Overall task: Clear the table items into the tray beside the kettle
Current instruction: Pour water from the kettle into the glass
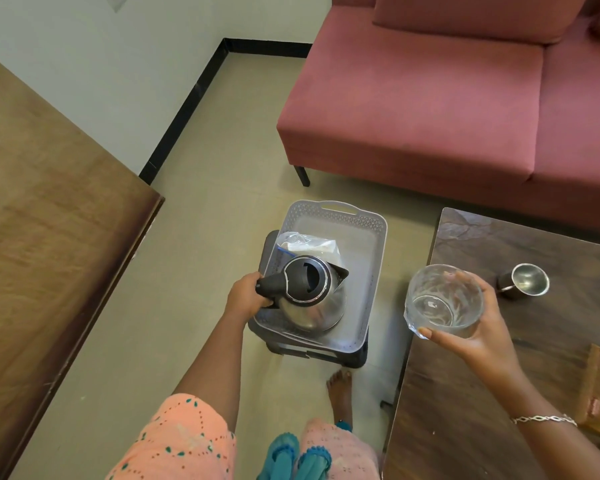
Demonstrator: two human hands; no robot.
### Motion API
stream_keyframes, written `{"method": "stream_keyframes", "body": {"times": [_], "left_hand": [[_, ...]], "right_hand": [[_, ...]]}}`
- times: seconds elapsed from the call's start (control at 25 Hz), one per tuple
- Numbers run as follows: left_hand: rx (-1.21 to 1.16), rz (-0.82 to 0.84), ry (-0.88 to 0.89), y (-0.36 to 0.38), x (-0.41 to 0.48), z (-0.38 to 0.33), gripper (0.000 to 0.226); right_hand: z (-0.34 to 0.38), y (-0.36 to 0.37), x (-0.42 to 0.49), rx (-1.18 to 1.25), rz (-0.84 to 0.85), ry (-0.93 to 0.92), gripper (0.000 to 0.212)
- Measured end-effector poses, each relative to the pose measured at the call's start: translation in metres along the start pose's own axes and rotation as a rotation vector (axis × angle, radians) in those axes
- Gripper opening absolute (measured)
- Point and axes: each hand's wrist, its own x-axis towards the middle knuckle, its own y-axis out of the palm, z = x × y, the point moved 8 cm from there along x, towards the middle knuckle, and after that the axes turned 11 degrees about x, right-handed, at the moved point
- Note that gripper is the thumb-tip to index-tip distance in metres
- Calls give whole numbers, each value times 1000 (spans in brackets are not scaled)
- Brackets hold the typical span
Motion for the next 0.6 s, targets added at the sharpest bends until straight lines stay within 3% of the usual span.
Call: {"method": "stream_keyframes", "body": {"times": [0.28, 0.6], "left_hand": [[-137, 69, 98, 8, -10, -21, 38], [-333, -56, 182, -15, -55, -60, 25]], "right_hand": [[0, -7, 0, -16, -18, 5, 88], [19, -27, -6, -16, -53, -30, 88]]}}
